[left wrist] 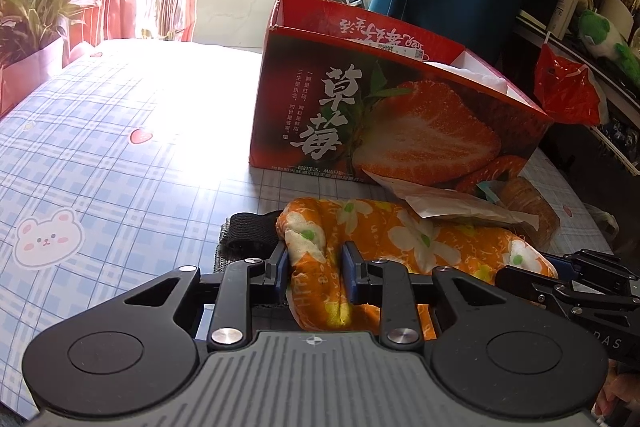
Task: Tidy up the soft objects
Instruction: 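Lift the orange floral item with both grippers toward the red box, then lower the orange floral item into the red box and open both grippers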
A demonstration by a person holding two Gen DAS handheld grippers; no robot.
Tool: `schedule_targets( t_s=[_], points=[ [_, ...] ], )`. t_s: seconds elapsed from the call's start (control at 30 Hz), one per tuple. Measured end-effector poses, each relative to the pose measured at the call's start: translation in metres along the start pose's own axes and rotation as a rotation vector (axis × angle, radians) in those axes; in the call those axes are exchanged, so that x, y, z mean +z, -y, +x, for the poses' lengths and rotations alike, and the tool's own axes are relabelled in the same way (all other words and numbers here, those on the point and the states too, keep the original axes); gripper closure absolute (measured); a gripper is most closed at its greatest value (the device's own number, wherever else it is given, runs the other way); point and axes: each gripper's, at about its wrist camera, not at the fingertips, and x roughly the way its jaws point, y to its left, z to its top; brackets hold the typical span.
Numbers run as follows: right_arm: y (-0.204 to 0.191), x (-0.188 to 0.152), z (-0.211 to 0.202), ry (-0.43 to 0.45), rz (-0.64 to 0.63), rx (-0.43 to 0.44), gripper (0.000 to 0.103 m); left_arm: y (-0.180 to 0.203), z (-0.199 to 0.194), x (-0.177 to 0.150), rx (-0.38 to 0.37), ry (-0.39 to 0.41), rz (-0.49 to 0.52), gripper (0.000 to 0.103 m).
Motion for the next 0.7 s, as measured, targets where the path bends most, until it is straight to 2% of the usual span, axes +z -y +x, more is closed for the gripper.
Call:
schedule_targets(
  t_s=[0.03,0.13,0.37,0.7],
  points=[
    [0.000,0.001,-0.001,0.008,0.000,0.000,0.081,0.000,-0.001,0.001,-0.001,0.005,0.000,0.077],
    [0.004,0.003,-0.008,0.038,0.011,0.005,0.085,-0.003,-0.008,0.006,-0.023,0.042,-0.010,0.081],
    [-0.001,0.010,-0.020,0.096,-0.023,0.028,0.087,0.004,-0.027,0.012,-0.032,0.130,0.024,0.084],
    [-0.004,0.016,-0.030,0.137,-0.034,0.033,0.087,0.006,-0.034,0.014,-0.038,0.174,0.022,0.084]
  ],
)
